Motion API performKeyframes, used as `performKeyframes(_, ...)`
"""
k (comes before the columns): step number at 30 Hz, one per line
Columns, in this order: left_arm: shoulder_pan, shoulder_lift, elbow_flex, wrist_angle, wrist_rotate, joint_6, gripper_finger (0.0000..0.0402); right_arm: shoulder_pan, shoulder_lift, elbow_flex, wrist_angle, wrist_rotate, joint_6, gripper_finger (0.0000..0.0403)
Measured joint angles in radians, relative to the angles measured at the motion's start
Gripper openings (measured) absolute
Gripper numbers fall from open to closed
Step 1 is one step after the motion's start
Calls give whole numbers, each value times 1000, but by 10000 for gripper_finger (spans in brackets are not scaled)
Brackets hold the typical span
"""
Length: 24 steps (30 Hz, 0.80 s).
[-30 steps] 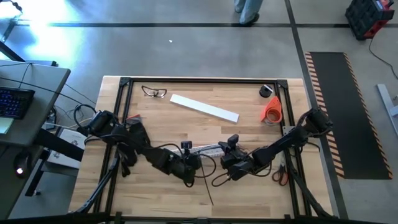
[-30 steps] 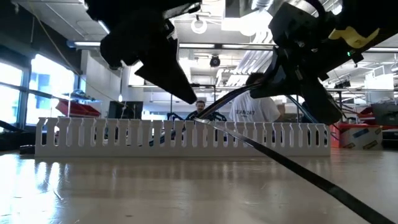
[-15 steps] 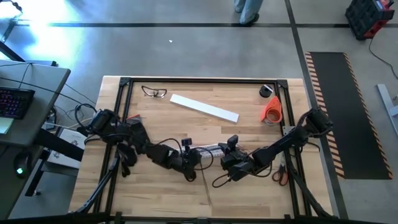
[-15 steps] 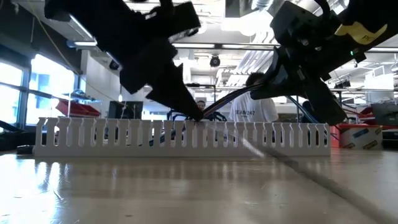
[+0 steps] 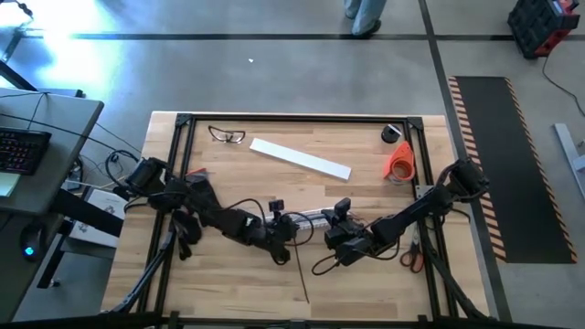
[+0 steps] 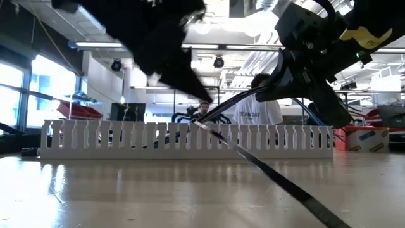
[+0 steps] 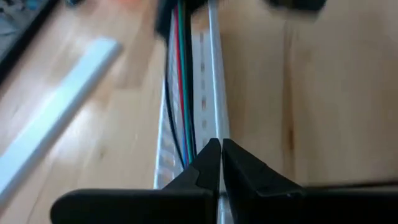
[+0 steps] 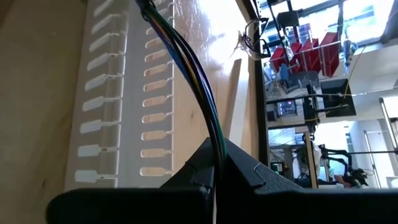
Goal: Ziptie cables
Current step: Put the ziptied cables into the the white cable duct
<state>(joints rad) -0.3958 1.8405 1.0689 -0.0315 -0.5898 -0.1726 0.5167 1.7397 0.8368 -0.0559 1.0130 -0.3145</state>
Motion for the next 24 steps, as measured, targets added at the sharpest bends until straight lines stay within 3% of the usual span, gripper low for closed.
performKeyframes(12, 3, -11, -5, -131, 83, -86, 0, 0, 0, 0, -51, 15, 0, 0)
performKeyframes(24, 8, 10, -2, -134, 61, -79, 0, 0, 0, 0, -60, 26, 0, 0)
